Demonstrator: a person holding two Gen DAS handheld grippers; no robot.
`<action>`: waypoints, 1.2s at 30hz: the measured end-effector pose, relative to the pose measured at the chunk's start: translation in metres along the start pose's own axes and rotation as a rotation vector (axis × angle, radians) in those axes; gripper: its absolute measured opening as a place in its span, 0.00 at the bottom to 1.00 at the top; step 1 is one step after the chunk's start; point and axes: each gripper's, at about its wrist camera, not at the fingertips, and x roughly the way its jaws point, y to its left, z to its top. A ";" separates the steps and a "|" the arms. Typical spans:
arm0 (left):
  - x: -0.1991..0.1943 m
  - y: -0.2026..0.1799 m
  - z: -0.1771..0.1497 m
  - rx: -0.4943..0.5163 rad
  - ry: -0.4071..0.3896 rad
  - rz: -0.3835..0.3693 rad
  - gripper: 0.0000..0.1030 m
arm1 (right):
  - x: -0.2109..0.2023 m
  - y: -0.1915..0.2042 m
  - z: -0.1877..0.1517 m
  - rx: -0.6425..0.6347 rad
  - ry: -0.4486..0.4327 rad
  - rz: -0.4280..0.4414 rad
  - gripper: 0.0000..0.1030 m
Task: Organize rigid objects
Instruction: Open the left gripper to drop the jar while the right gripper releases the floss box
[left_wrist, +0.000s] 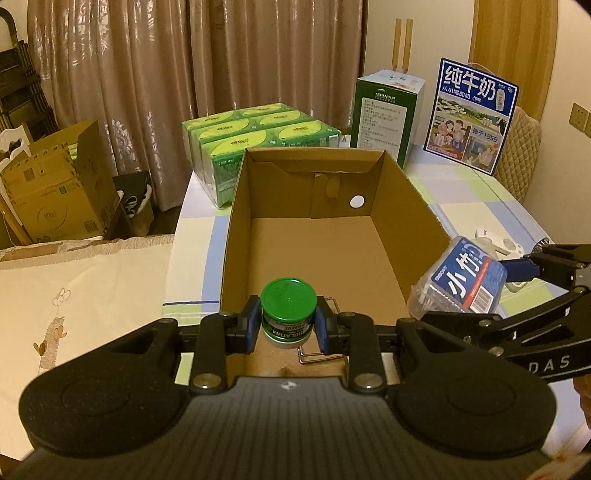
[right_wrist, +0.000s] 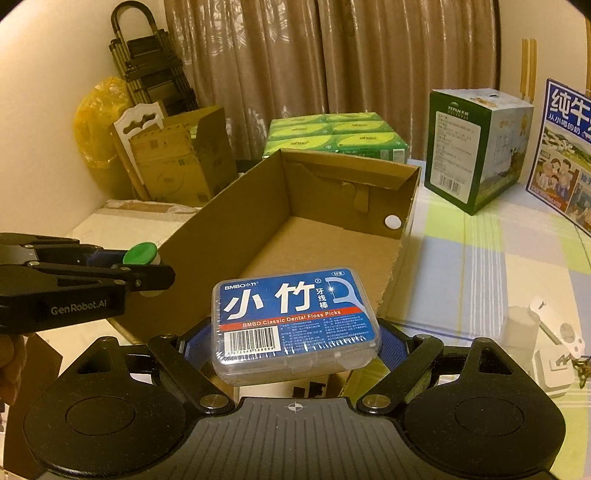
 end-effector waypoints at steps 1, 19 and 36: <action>0.001 0.000 -0.001 0.000 0.003 0.000 0.24 | 0.001 0.000 0.000 0.001 -0.001 -0.001 0.83; 0.007 0.008 -0.002 -0.038 0.003 0.018 0.29 | 0.004 0.000 0.002 0.005 -0.008 -0.005 0.83; -0.014 0.012 -0.002 -0.047 -0.033 0.030 0.29 | 0.002 0.001 0.000 0.010 -0.014 0.001 0.83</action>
